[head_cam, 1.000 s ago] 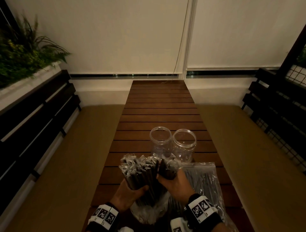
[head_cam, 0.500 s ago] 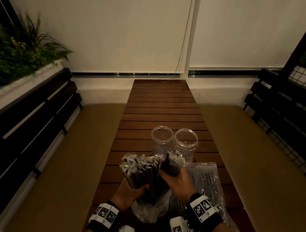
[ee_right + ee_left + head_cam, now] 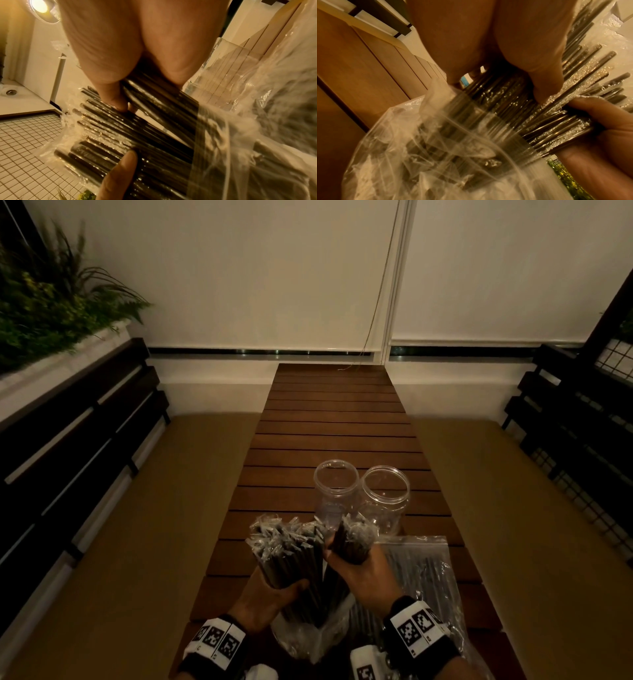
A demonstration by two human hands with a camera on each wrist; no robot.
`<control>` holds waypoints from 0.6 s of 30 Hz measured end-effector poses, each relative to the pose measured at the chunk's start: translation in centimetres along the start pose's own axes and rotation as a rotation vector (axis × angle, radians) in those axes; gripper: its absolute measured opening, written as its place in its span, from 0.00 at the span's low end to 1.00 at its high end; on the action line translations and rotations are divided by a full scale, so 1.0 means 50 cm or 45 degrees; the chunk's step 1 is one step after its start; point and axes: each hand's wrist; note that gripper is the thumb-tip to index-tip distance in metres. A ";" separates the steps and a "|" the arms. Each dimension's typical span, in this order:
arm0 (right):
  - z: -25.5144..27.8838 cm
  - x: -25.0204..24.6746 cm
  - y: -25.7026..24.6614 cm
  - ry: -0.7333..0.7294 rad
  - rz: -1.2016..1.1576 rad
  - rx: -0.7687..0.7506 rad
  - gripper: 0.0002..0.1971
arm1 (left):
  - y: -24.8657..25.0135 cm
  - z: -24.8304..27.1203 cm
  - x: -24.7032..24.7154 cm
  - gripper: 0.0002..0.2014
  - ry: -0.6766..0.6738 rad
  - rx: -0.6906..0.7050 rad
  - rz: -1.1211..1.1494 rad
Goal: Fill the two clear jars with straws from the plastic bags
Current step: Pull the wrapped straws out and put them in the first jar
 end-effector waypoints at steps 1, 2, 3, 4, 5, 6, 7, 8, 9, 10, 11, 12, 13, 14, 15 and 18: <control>-0.001 -0.001 -0.003 0.016 0.004 -0.011 0.08 | -0.003 -0.001 0.000 0.16 0.003 -0.008 0.008; -0.004 -0.003 -0.006 0.032 0.002 -0.028 0.07 | -0.005 -0.001 -0.001 0.17 0.013 -0.016 0.013; -0.006 -0.005 -0.009 0.046 -0.002 -0.047 0.08 | -0.006 -0.001 -0.002 0.17 0.026 -0.021 0.018; -0.007 -0.007 -0.013 0.054 -0.007 -0.063 0.08 | -0.008 -0.001 -0.003 0.17 0.032 -0.021 0.024; -0.008 -0.007 -0.014 0.054 -0.008 -0.073 0.09 | -0.009 -0.001 -0.004 0.18 0.034 -0.020 0.028; -0.006 -0.006 -0.015 0.044 0.001 -0.073 0.10 | -0.007 0.000 -0.003 0.18 0.024 -0.022 0.029; -0.003 -0.004 -0.015 0.020 0.013 -0.061 0.10 | -0.005 0.001 -0.003 0.17 0.013 -0.022 0.025; 0.002 -0.001 -0.016 -0.013 0.018 -0.039 0.10 | -0.004 0.002 -0.002 0.17 0.002 -0.016 0.021; 0.006 0.001 -0.016 -0.043 0.003 -0.014 0.10 | -0.004 0.002 -0.002 0.17 -0.001 -0.013 0.024; 0.009 0.002 -0.016 -0.052 -0.021 0.002 0.10 | 0.000 0.004 -0.002 0.16 -0.002 -0.017 0.037; 0.008 0.001 -0.019 -0.036 -0.040 -0.002 0.10 | 0.002 0.004 -0.003 0.17 -0.001 -0.019 0.042; 0.006 -0.001 -0.022 -0.009 -0.053 -0.021 0.11 | 0.001 0.004 -0.005 0.17 0.000 -0.015 0.045; 0.002 -0.002 -0.024 0.018 -0.070 -0.040 0.13 | 0.000 0.004 -0.005 0.17 -0.002 -0.009 0.049; -0.002 -0.003 -0.028 0.043 -0.089 -0.055 0.15 | 0.000 0.004 -0.006 0.17 -0.003 -0.011 0.063; -0.005 -0.003 -0.033 0.064 -0.105 -0.072 0.16 | 0.001 0.005 -0.007 0.17 0.000 -0.020 0.082; -0.008 -0.002 -0.042 0.097 -0.133 -0.117 0.16 | -0.002 0.004 -0.008 0.27 -0.016 -0.024 0.130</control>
Point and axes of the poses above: each hand's wrist, its own z-axis away from the middle knuckle, its own x-axis out of the palm, y = z × x, and after that the axes turned 14 degrees about y, right-handed
